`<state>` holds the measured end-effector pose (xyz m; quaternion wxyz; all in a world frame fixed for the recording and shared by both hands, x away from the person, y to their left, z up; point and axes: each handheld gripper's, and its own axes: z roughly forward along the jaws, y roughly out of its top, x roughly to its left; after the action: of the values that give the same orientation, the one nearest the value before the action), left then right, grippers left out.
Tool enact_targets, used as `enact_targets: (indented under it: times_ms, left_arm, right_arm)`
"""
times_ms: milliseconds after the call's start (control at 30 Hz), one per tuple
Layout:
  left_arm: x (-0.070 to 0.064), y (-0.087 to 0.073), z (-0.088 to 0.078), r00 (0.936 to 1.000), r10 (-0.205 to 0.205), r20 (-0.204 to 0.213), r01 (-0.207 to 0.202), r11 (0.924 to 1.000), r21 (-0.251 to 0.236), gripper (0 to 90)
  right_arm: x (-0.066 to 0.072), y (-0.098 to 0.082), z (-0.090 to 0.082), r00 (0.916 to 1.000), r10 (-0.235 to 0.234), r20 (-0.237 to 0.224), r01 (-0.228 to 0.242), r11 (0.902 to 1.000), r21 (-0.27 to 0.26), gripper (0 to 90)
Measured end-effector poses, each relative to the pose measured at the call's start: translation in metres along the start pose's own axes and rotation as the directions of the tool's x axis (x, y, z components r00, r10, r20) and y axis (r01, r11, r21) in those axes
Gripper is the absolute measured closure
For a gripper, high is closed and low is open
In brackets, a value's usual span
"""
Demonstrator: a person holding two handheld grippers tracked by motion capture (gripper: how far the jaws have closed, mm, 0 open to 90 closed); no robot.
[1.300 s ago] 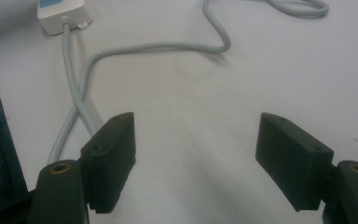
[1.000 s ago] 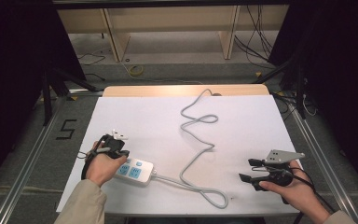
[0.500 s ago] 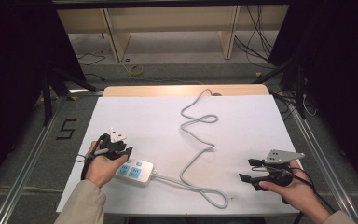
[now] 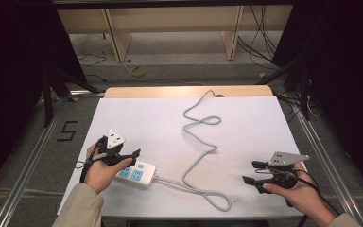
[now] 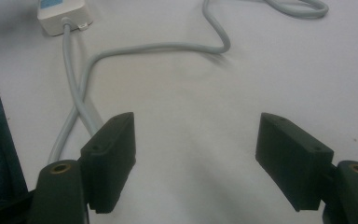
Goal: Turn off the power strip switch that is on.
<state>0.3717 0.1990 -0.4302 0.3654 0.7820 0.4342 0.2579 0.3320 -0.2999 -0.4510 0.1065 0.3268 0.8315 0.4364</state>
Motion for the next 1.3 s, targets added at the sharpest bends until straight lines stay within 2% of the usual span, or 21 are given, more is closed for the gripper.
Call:
enact_targets:
  times_ms: [133,200,267,400,600,800,900,1300]
  left_arm:
    - [-0.006,0.000,-0.003,0.9998,0.011,0.017,-0.010,0.9997,-0.021,22.0]
    - [-0.011,-0.001,-0.005,0.9997,0.023,0.011,-0.022,0.9988,-0.043,21.8]
    - [-0.018,-0.003,-0.006,0.9988,0.037,0.032,-0.035,0.9980,-0.053,21.4]
    - [-0.027,-0.008,-0.009,0.9957,0.068,0.062,-0.065,0.9968,-0.045,20.0]
    - [-0.031,-0.016,-0.015,0.9933,0.085,0.078,-0.082,0.9956,-0.047,18.9]
    - [-0.039,-0.023,-0.019,0.9920,0.096,0.082,-0.090,0.9933,-0.072,19.2]
    - [-0.039,-0.026,-0.020,0.9912,0.103,0.082,-0.098,0.9932,-0.063,19.2]
    - [-0.033,-0.040,-0.027,0.9945,0.092,0.051,-0.089,0.9947,-0.052,19.1]
  right_arm:
    - [0.000,0.000,0.000,1.0000,0.000,-0.001,0.000,1.0000,-0.001,28.9]
    - [0.000,0.000,0.000,1.0000,-0.001,-0.001,0.001,1.0000,0.000,28.9]
    - [0.000,0.000,0.000,1.0000,-0.001,-0.002,0.001,1.0000,-0.001,28.8]
    - [0.000,0.000,0.000,1.0000,-0.003,-0.003,0.003,1.0000,0.001,28.8]
    - [0.000,0.000,0.000,1.0000,-0.002,-0.007,0.002,1.0000,0.002,28.7]
    - [0.000,0.000,0.001,1.0000,-0.005,-0.008,0.005,1.0000,0.002,28.6]
    - [0.000,0.000,0.001,1.0000,-0.006,-0.008,0.006,1.0000,0.004,28.6]
    - [0.000,-0.001,0.001,0.9999,-0.006,-0.010,0.006,1.0000,0.003,28.6]
